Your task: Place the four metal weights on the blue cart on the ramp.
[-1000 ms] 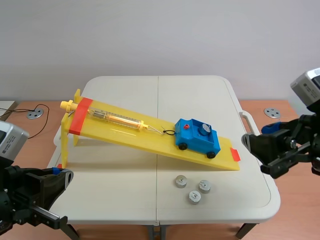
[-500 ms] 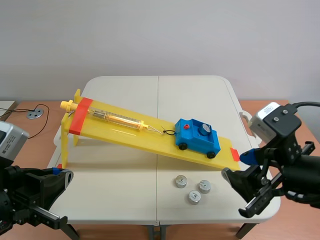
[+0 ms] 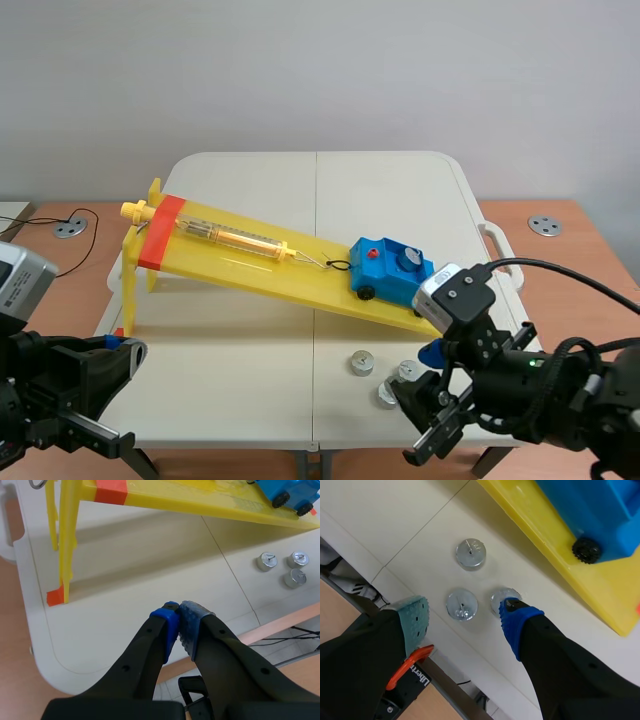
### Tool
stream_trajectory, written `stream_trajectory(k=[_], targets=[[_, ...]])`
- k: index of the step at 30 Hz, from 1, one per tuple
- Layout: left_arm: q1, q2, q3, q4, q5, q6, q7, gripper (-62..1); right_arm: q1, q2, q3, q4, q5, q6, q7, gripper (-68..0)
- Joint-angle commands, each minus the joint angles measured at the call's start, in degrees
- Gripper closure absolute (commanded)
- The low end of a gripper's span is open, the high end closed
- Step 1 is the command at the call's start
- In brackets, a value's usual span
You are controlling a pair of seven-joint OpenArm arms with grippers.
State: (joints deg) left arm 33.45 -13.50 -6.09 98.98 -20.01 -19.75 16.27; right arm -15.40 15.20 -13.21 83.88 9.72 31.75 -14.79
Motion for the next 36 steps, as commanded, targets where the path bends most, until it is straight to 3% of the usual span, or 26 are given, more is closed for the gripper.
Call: stream_trajectory(k=[1, 20, 33, 36], targets=[[-1.3, 0.3, -0.6, 3.9, -4.2, -1.5, -5.9, -2.5, 4.4, 0.0, 0.6, 2.4, 2.1, -1.8, 8.4, -31.7], [-1.3, 0.3, -0.6, 3.9, -4.2, -1.5, -5.9, -2.5, 7.0, -3.5, -3.9, -5.6, -2.1, -5.2, 11.9, -26.6], [-1.3, 0.3, -0.6, 3.9, -4.2, -1.5, -6.0, -2.5, 8.9, -3.5, -4.5, -10.2, -2.1, -5.6, 12.0, -24.0], [-1.3, 0.3, -0.6, 3.9, -4.2, -1.5, -6.0, -2.5, 9.2, -3.5, -4.5, -10.6, -2.1, -5.6, 11.7, -19.3]])
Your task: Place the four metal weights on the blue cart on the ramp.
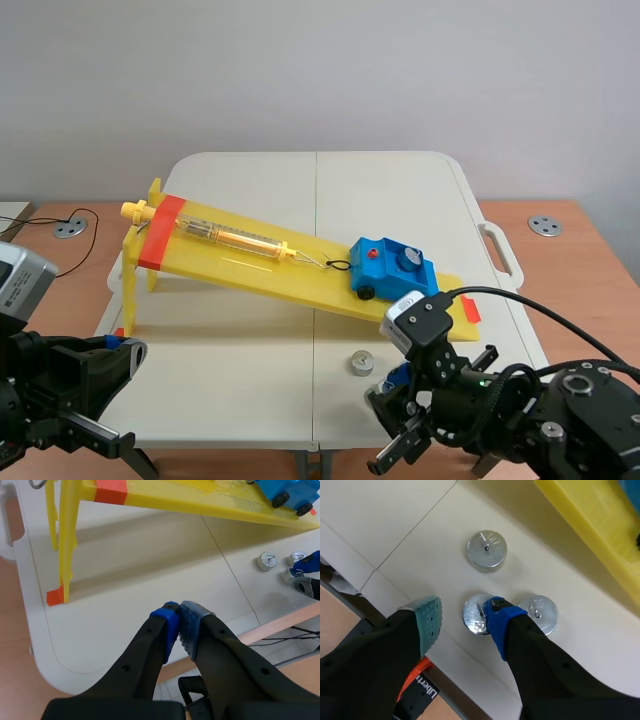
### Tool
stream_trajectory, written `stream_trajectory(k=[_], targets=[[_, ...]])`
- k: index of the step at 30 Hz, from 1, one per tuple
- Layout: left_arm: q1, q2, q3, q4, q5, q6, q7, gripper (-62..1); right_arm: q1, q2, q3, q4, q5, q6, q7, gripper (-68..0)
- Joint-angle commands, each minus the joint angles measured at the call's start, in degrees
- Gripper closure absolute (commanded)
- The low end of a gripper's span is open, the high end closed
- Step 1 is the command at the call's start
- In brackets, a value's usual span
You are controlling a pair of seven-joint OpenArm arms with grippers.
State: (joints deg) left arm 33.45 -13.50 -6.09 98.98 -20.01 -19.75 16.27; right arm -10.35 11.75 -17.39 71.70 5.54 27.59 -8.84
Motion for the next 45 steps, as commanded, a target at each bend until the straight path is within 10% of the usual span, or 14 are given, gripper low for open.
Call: stream_trajectory(k=[1, 10, 17, 30, 39, 45], targets=[[-1.3, 0.3, -0.6, 3.9, -4.2, -1.5, -6.0, -2.5, 4.2, 0.0, -0.4, 1.5, 2.1, -1.5, 5.6, -17.8], [-1.3, 0.3, -0.6, 3.9, -4.2, -1.5, -6.0, -2.5, 4.2, 0.2, -0.4, 1.5, 1.8, -1.9, 1.3, -1.3], [-1.3, 0.3, -0.6, 3.9, -4.2, -1.5, -6.0, -2.5, 4.0, 1.5, -0.2, 2.3, 2.3, -1.9, 0.6, -0.7], [-1.3, 0.3, -0.6, 3.9, -4.2, -1.5, -6.0, -2.5, -7.9, 7.0, 13.8, 24.1, 19.1, 1.0, -3.9, -0.7], [-1.3, 0.3, -0.6, 3.9, -4.2, -1.5, -6.0, -2.5, -10.6, 5.9, 26.9, 32.5, 37.7, 2.5, -8.0, -0.6], [-1.3, 0.3, -0.6, 3.9, -4.2, -1.5, -6.0, -2.5, -6.8, 1.9, 30.1, 32.4, 39.9, 2.4, -9.1, -0.6]])
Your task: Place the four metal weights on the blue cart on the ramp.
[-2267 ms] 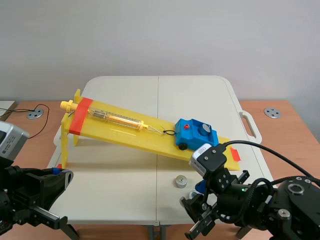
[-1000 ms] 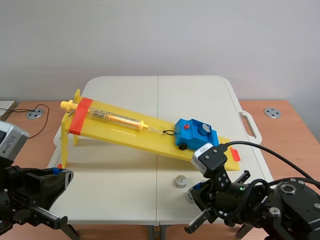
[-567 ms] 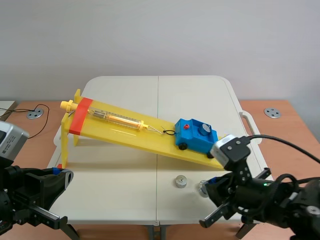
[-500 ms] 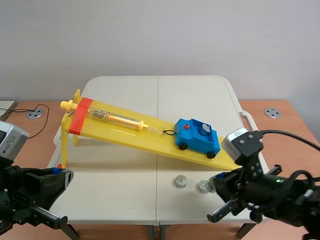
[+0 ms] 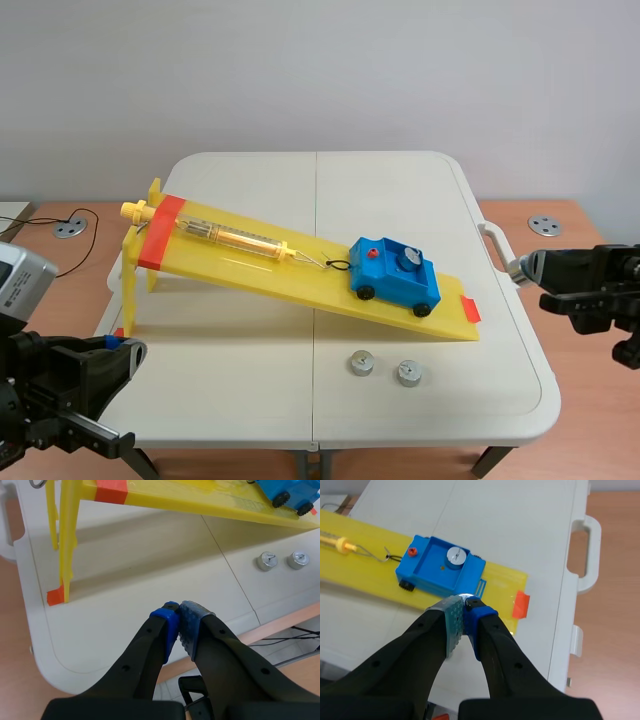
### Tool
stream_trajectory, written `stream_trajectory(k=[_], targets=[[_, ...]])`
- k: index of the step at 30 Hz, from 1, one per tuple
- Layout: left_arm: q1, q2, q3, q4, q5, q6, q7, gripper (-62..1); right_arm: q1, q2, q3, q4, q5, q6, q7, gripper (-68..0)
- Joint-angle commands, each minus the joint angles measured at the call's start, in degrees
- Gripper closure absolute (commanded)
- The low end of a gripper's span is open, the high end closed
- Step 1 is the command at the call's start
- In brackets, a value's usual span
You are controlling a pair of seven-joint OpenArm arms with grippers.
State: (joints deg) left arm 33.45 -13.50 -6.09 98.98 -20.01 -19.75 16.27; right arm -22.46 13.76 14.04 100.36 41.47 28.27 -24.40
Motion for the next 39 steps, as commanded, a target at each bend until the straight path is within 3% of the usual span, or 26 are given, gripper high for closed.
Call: stream_trajectory(k=[1, 7, 21, 27, 31, 39], targets=[[-1.3, 0.3, -0.6, 3.9, -4.2, -1.5, -6.0, -2.5, 6.4, -1.1, -1.4, 3.5, 4.0, 1.7, 6.4, -0.6], [-1.3, 0.3, -0.6, 3.9, -4.2, -1.5, -6.0, -2.5, 13.2, -5.8, -2.8, -1.4, 3.8, 1.5, 5.4, -0.6], [-1.3, 0.3, -0.6, 3.9, -4.2, -1.5, -5.9, -2.5, 26.0, -9.8, -8.9, -17.6, -1.1, 1.5, 6.1, -0.6], [-1.3, 0.3, -0.6, 3.9, -4.2, -1.5, -5.9, -2.5, 27.4, -10.6, -9.3, -20.4, -2.4, 1.3, 6.9, -0.6], [-1.3, 0.3, -0.6, 3.9, -4.2, -1.5, -5.9, -2.5, 27.4, -10.6, -9.3, -22.1, -3.8, -1.5, 8.2, -0.6], [-1.3, 0.3, -0.6, 3.9, -4.2, -1.5, -5.9, -2.5, 27.4, -10.6, -9.3, -23.7, -4.0, -1.5, 8.5, -0.6]])
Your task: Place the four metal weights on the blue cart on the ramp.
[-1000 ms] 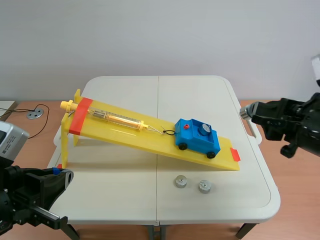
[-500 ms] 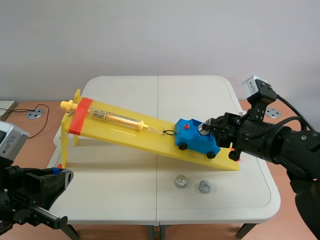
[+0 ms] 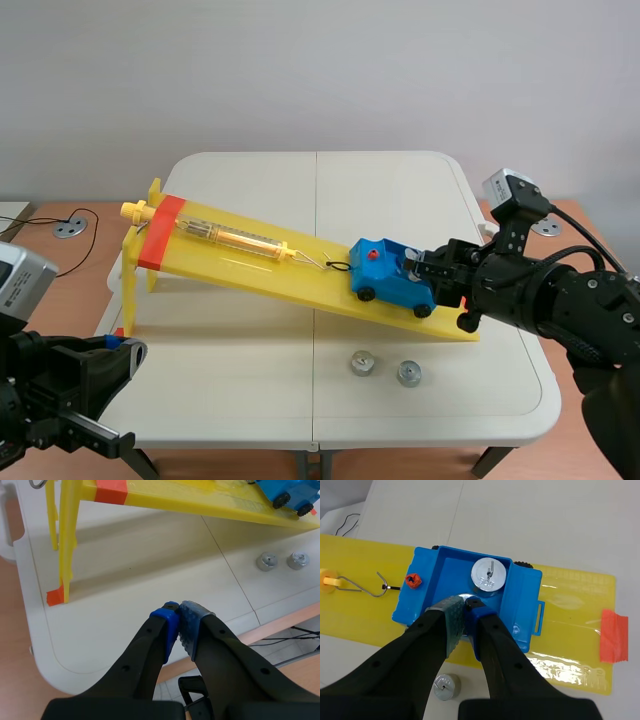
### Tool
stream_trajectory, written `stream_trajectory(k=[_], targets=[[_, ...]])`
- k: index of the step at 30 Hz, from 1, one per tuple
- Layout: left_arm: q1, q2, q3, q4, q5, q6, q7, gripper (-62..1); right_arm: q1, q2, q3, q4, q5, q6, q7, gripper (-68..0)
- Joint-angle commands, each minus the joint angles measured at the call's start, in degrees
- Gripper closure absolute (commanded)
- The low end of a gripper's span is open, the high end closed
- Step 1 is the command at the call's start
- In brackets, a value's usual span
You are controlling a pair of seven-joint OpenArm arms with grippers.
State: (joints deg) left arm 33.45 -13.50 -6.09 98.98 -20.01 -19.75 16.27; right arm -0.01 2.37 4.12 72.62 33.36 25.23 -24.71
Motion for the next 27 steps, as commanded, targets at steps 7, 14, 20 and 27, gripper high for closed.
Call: stream_trajectory(k=[7, 14, 20, 27], targets=[[-1.4, 0.3, -0.6, 3.9, -4.2, -1.5, -5.9, -2.5, 4.6, 0.8, 0.7, 4.0, 4.2, 1.6, 7.8, -9.0], [-2.2, 0.3, -0.6, 3.9, -4.2, -1.5, -5.9, -2.5, 4.5, 1.3, 1.2, 4.0, 4.1, 2.3, 7.6, -12.4], [-2.2, 0.3, -0.6, 3.9, -4.2, -1.5, -5.9, -2.5, 4.2, 3.0, 4.1, 5.0, 4.4, 10.7, 6.5, -19.1], [-2.2, 0.3, -0.6, 3.9, -4.2, -1.5, -5.9, -2.5, -1.5, 8.4, 6.2, 11.3, 6.1, 15.4, 6.4, -19.2]])
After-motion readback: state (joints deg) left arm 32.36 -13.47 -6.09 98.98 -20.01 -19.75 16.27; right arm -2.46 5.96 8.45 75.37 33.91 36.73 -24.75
